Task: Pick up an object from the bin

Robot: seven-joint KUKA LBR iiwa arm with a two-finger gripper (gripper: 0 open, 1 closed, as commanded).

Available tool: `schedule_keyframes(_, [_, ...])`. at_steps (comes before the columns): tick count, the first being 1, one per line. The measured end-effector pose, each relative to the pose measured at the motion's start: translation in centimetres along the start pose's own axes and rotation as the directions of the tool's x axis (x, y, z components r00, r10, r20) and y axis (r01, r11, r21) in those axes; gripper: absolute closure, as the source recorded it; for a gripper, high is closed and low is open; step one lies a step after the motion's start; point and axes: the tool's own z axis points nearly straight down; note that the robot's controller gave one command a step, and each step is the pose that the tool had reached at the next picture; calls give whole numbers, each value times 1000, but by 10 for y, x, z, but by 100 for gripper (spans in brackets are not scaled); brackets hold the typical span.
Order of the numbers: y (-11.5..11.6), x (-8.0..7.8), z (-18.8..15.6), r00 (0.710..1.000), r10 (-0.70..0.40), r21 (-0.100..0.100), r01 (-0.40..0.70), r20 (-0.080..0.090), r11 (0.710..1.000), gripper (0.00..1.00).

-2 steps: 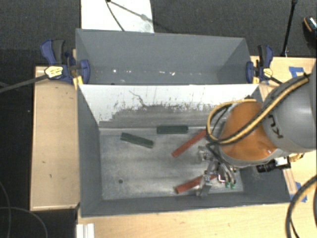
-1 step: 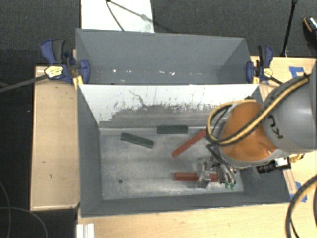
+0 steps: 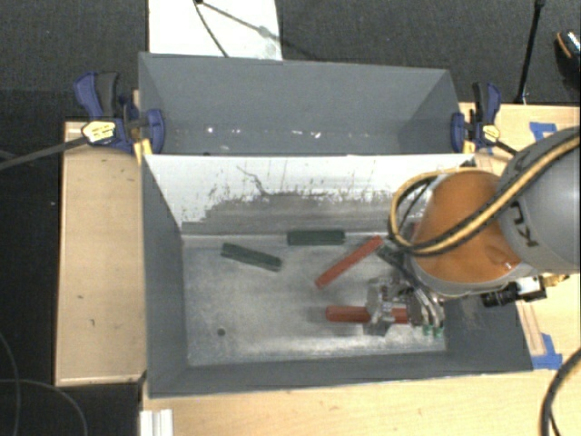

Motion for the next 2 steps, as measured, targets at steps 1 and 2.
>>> schedule_keyframes(1, [0, -1, -17, 1000, -3, 0, 3, 0, 1000, 100])
schedule_keyframes(2, [1, -3, -45, 1000, -6, 0, 6, 0, 1000, 100])
